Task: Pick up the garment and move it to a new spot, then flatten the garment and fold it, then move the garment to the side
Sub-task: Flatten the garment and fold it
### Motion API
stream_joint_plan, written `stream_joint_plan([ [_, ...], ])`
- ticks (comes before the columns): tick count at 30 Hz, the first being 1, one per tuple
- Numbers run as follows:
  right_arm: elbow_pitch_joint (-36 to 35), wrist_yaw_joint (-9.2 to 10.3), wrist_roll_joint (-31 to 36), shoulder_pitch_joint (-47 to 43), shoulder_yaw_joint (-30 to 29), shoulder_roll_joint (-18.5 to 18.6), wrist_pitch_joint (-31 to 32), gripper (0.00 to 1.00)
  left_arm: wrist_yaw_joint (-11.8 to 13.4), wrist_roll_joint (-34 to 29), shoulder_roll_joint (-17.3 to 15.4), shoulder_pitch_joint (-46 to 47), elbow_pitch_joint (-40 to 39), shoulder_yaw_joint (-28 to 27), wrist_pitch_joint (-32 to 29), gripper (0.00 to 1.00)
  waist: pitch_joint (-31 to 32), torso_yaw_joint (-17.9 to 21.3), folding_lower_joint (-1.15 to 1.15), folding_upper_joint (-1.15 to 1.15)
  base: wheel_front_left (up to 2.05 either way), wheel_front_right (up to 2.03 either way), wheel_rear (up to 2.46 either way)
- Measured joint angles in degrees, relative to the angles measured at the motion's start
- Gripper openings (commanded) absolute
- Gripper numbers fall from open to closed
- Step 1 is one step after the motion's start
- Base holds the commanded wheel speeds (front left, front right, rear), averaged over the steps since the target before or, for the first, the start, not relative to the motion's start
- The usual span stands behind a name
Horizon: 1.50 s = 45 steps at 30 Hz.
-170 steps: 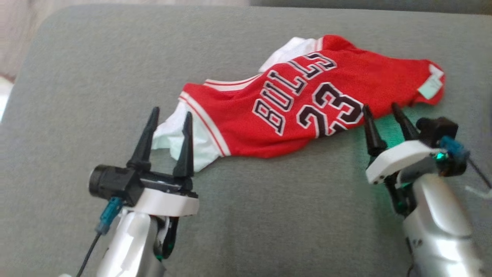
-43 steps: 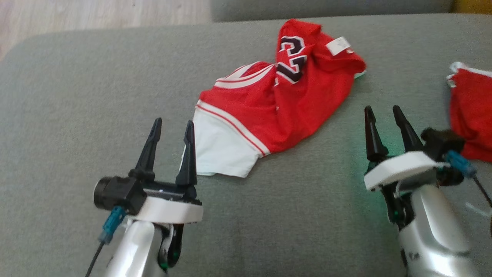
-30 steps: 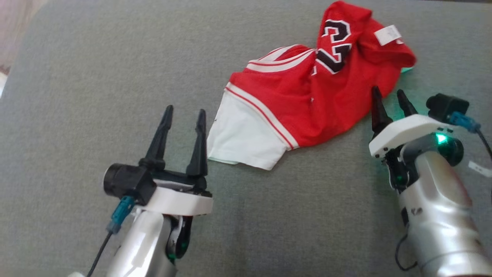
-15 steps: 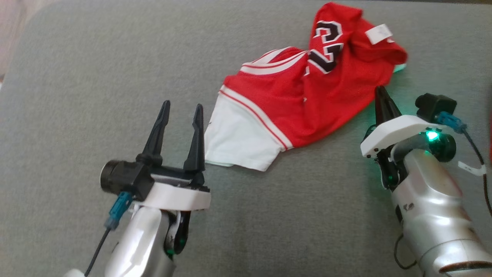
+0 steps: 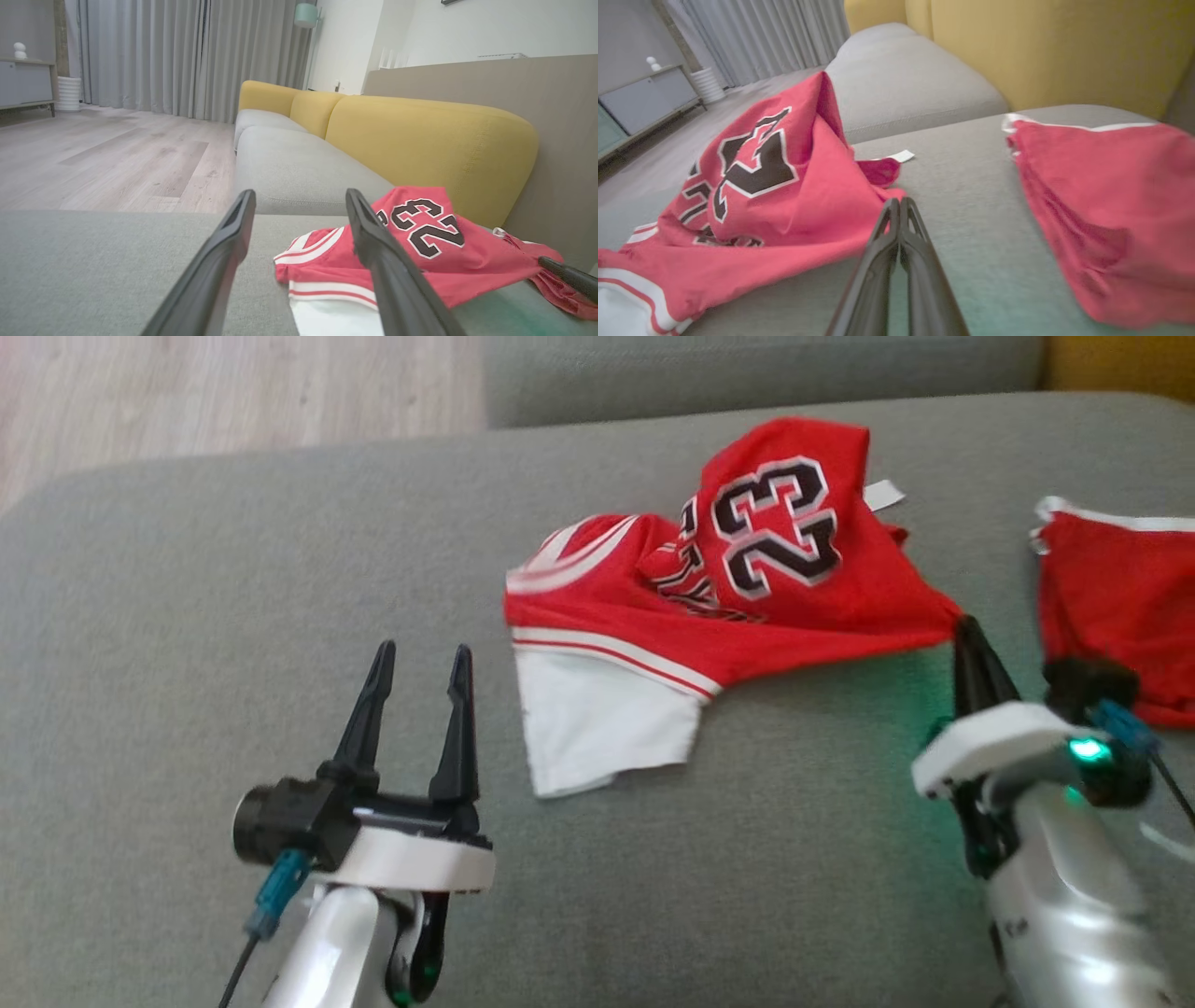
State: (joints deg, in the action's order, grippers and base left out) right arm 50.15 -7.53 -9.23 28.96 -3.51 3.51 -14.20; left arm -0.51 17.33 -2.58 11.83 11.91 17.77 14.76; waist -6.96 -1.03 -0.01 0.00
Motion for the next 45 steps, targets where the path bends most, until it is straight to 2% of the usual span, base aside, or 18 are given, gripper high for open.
stream_joint_plan([
  [6,-8.29,0.0,8.2,-6.78,-8.98,-0.34,1.71,0.0,0.0,0.01,-0.03,-1.98,-0.09,-0.94,0.0,1.0,2.44,2.09,0.0,0.0,0.0,0.0,0.0],
  [10,-13.12,0.0,8.47,-10.77,-10.55,-0.41,5.78,0.03,0.0,0.1,-0.04,-1.98,-0.48,-0.92,0.01,1.0,2.78,2.34,0.0,0.0,0.0,0.0,0.0],
  [11,-14.17,0.0,8.44,-11.52,-10.49,-0.57,6.28,0.66,0.01,0.11,-0.05,-1.98,-0.49,-0.94,0.0,1.0,2.74,2.37,0.01,0.0,0.0,0.0,0.0],
  [12,-15.23,-0.01,8.04,-12.13,-10.21,-0.74,6.54,1.0,0.0,0.11,-0.05,-1.97,-0.54,-0.94,0.0,1.0,2.68,2.37,0.01,0.0,0.0,0.0,0.0],
  [14,-17.27,0.0,7.79,-12.78,-9.53,-0.77,7.14,1.0,0.0,0.11,-0.05,-1.97,-0.68,-0.94,0.0,1.0,2.5,2.32,0.01,0.0,0.0,0.0,0.0],
  [18,-23.73,0.0,5.38,-13.71,-4.25,-0.7,5.56,1.0,-0.01,0.11,-0.05,-1.94,-0.68,-0.94,0.0,1.0,2.07,1.95,0.01,0.0,0.0,0.0,0.0],
  [22,-26.52,0.0,3.34,-15.85,0.89,-0.91,4.65,1.0,-0.01,0.1,-0.05,-1.91,-0.68,-1.02,0.0,1.0,2.0,1.94,0.01,0.0,0.0,0.0,0.0],
  [29,-27.64,0.0,0.59,-19.06,1.04,-0.89,3.0,1.0,-0.05,0.04,-0.05,-1.62,-0.08,-0.59,0.0,1.0,1.45,2.87,0.01,0.0,0.0,0.0,0.0],
  [32,-28.37,0.0,0.47,-18.97,1.12,-0.89,2.54,1.0,-0.6,-0.25,-0.05,-1.06,1.4,1.33,0.0,1.0,0.92,3.29,0.01,0.0,0.0,0.0,0.0],
  [37,-29.0,0.0,0.24,-18.79,1.15,-0.9,2.29,1.0,-0.81,-0.25,-0.04,3.16,11.02,7.97,-0.88,1.0,-0.29,4.11,0.01,0.0,0.0,0.0,0.0],
  [45,-29.38,0.0,-0.7,-16.31,1.56,-0.88,1.69,1.0,1.82,3.04,0.01,11.43,24.21,15.94,-9.44,1.0,-3.13,6.47,0.02,0.0,0.0,0.0,0.0],
])
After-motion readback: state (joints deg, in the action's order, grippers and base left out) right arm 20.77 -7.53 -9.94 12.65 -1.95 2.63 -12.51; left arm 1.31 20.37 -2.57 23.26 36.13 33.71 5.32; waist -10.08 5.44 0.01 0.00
